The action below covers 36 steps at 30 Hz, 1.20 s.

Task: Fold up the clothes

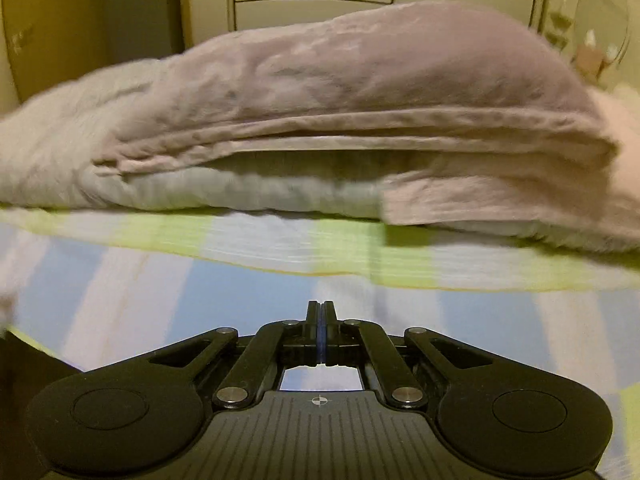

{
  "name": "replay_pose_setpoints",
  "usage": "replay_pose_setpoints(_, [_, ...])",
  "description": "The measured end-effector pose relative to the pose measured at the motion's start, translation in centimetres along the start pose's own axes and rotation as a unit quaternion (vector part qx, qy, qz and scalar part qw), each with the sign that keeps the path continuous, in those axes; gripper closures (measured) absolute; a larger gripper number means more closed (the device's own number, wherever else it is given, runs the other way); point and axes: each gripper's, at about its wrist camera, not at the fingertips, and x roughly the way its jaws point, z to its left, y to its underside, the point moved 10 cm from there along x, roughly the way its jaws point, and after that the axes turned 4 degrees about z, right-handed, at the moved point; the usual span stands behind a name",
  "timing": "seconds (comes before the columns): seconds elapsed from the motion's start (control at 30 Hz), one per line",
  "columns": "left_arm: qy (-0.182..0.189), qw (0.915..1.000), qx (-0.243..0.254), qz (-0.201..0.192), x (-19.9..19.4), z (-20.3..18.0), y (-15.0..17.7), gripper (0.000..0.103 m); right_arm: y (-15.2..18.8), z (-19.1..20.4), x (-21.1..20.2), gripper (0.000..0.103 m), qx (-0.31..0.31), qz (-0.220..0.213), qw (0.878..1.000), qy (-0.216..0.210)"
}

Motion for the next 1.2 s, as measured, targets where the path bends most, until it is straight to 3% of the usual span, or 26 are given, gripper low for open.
replay_pose_setpoints(0.03, [0.025,0.9995,0.014,0.013,0.9,-1.7,0.7,0.069,0.9,1.3,0.4,0.103,-0.008,0.009,1.000,-0.022])
replay_pose_setpoints(0.07, [0.045,0.9983,0.028,0.025,1.8,-3.2,1.4,0.068,1.9,2.4,0.6,0.103,-0.020,0.020,0.999,-0.037])
replay_pose_setpoints(0.13, [0.072,0.9952,0.048,0.045,3.2,-5.6,2.7,0.065,4.6,4.3,0.7,0.082,-0.045,0.045,0.996,-0.057])
replay_pose_setpoints(0.17, [0.079,0.9938,0.057,0.055,4.0,-6.4,3.1,0.063,6.1,4.7,0.4,0.042,-0.048,0.054,0.996,-0.061])
replay_pose_setpoints(0.2, [0.080,0.9925,0.066,0.065,4.5,-6.9,3.4,0.059,7.6,4.8,0.0,0.025,-0.047,0.060,0.995,-0.063])
replay_pose_setpoints(0.37, [0.088,0.9851,0.114,0.095,6.3,-8.7,5.0,0.061,14.7,3.5,-0.8,0.025,-0.050,0.131,0.988,-0.067])
replay_pose_setpoints(0.4, [0.086,0.9845,0.121,0.093,6.1,-8.9,5.2,0.077,15.8,3.0,-0.7,0.025,-0.055,0.145,0.986,-0.062])
replay_pose_setpoints(0.47, [0.084,0.9848,0.126,0.085,4.9,-9.2,5.6,0.095,17.9,2.0,-0.6,0.031,-0.041,0.175,0.982,-0.056])
replay_pose_setpoints(0.5, [0.083,0.9850,0.128,0.082,4.4,-9.3,5.8,0.095,18.8,1.6,-0.6,0.079,-0.022,0.190,0.980,-0.059])
replay_pose_setpoints(0.53, [0.080,0.9861,0.125,0.074,3.5,-9.2,5.8,0.096,19.3,1.3,-0.9,0.090,-0.007,0.200,0.978,-0.058])
replay_pose_setpoints(0.67, [0.056,0.9948,0.084,0.009,-2.1,-7.1,4.3,0.095,15.7,3.1,-5.6,0.091,-0.022,0.144,0.988,-0.042])
replay_pose_setpoints(0.87, [0.008,0.9977,0.037,-0.056,-9.3,-3.2,1.7,0.096,7.0,5.1,-11.3,0.091,-0.060,0.051,0.996,-0.049])
replay_pose_setpoints(1.03, [-0.031,0.9966,0.021,-0.073,-10.2,-0.6,0.0,0.096,3.5,5.7,-10.1,0.091,-0.089,0.021,0.994,-0.051])
replay_pose_setpoints(1.2, [-0.066,0.9950,0.002,-0.075,-7.8,0.8,-1.1,0.096,-0.3,6.9,-7.5,0.091,-0.106,-0.019,0.993,-0.045])
